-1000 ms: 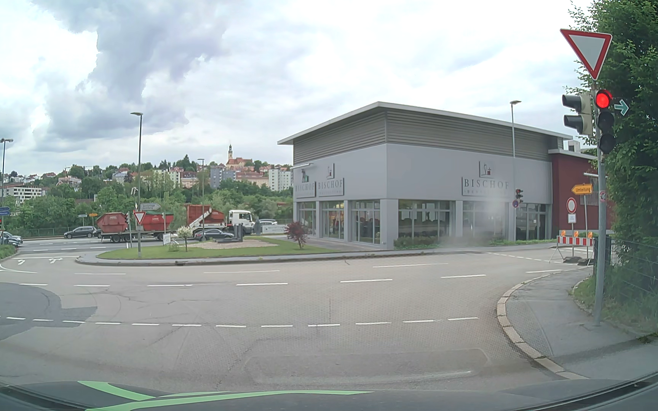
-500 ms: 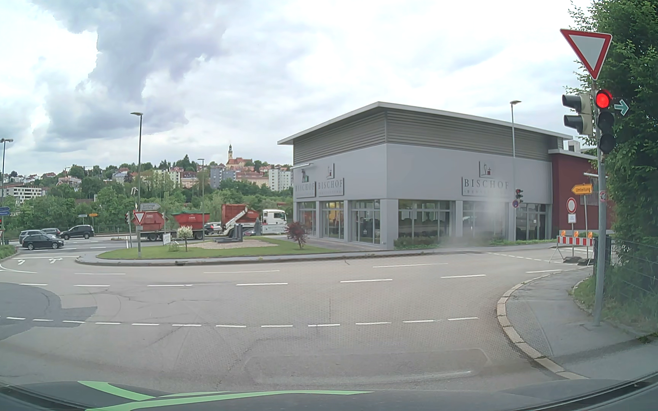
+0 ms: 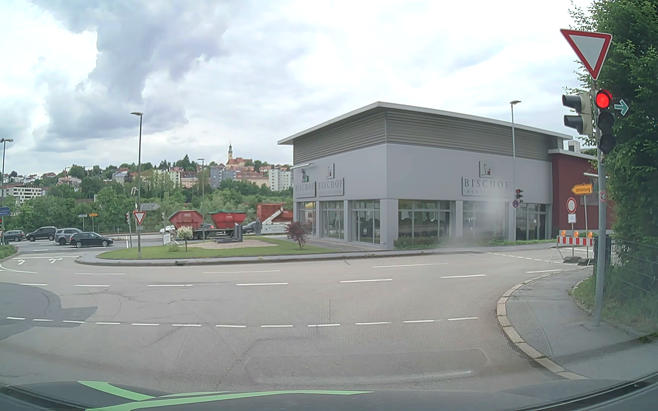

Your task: Follow the waypoints while adhering to traffic rules and regulations

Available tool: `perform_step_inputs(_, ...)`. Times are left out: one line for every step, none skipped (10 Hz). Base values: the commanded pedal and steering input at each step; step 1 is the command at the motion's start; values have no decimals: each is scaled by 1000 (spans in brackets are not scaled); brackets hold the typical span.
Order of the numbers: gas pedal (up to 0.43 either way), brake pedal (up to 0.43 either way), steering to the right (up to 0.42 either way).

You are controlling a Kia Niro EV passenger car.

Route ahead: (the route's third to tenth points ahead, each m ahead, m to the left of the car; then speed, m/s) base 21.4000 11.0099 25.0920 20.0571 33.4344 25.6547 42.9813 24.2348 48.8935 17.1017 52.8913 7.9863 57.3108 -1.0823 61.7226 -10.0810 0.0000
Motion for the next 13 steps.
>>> perform_step_inputs(0, 360, 0)
perform_step_inputs(0, 360, 0)
perform_step_inputs(0, 360, 0)
perform_step_inputs(0, 360, 0)
perform_step_inputs(0, 360, 0)
perform_step_inputs(0, 354, 0)
perform_step_inputs(0, 360, 0)
perform_step_inputs(0, 360, 0)
perform_step_inputs(0, 360, 0)
perform_step_inputs(0, 360, 0)
perform_step_inputs(0, 360, 0)
perform_step_inputs(0, 360, 0)
perform_step_inputs(0, 360, 0)
